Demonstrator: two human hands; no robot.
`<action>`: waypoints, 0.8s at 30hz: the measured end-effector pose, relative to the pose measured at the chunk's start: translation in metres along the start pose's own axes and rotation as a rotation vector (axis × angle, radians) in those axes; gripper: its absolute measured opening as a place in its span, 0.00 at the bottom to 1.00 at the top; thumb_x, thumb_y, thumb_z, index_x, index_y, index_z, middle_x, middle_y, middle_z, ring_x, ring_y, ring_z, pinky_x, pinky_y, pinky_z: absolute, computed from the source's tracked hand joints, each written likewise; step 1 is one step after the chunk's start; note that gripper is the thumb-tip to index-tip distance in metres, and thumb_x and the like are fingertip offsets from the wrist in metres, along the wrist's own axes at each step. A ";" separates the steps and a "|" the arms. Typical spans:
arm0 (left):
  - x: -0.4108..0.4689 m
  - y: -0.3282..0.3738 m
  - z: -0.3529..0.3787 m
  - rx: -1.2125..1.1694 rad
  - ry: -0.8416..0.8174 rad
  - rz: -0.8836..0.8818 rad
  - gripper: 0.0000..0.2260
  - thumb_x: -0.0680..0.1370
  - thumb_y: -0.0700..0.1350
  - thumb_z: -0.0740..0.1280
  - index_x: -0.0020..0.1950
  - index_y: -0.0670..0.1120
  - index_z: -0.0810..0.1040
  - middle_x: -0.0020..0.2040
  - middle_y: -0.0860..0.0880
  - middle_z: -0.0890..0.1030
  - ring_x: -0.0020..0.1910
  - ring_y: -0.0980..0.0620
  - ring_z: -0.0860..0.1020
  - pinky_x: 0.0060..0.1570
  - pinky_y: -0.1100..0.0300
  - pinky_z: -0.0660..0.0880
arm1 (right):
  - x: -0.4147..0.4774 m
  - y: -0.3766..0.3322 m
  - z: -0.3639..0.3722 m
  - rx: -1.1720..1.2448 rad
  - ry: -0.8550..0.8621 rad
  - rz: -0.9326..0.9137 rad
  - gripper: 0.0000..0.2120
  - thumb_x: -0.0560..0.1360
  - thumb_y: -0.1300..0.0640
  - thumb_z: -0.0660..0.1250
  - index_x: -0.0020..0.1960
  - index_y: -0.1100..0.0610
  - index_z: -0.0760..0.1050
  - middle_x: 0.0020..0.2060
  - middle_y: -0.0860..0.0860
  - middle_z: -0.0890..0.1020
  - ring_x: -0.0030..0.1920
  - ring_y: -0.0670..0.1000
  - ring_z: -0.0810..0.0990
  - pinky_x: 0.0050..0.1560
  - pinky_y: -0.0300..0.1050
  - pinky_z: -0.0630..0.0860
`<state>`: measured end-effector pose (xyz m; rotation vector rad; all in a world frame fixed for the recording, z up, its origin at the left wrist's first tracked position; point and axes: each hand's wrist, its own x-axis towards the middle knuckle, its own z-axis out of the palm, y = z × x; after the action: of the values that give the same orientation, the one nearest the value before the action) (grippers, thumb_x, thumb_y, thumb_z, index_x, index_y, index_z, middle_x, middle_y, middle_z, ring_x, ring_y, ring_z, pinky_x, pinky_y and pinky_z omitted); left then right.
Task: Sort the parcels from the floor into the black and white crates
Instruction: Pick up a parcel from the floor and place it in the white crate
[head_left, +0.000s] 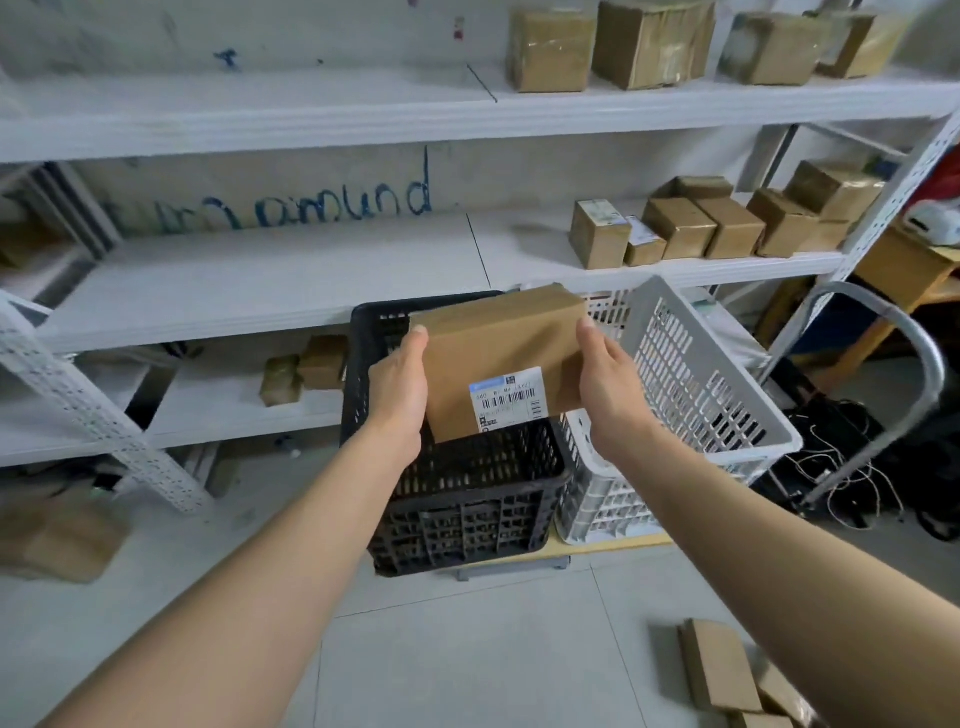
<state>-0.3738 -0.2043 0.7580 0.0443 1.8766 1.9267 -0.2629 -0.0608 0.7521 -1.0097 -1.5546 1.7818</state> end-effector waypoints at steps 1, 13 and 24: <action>0.005 0.001 -0.001 -0.001 -0.019 0.002 0.10 0.78 0.56 0.61 0.43 0.51 0.74 0.45 0.50 0.80 0.49 0.49 0.77 0.57 0.47 0.73 | 0.004 0.000 0.002 0.006 0.009 0.002 0.17 0.78 0.40 0.56 0.56 0.51 0.73 0.47 0.44 0.78 0.47 0.42 0.76 0.39 0.36 0.68; 0.056 -0.004 0.068 0.011 -0.148 0.090 0.16 0.71 0.31 0.57 0.52 0.45 0.77 0.50 0.46 0.79 0.52 0.48 0.76 0.51 0.50 0.74 | 0.091 -0.006 -0.048 0.173 0.112 0.171 0.26 0.70 0.31 0.60 0.54 0.51 0.75 0.52 0.50 0.80 0.52 0.51 0.78 0.42 0.45 0.72; 0.101 -0.018 0.177 -0.007 -0.121 -0.001 0.08 0.78 0.46 0.62 0.40 0.47 0.77 0.43 0.47 0.79 0.44 0.49 0.75 0.41 0.56 0.69 | 0.179 -0.001 -0.119 0.146 0.099 0.209 0.15 0.77 0.56 0.61 0.63 0.57 0.72 0.52 0.55 0.79 0.47 0.52 0.77 0.39 0.45 0.74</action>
<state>-0.4014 -0.0047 0.7251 0.1538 1.7906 1.8858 -0.2645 0.1509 0.7168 -1.2054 -1.2783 1.9220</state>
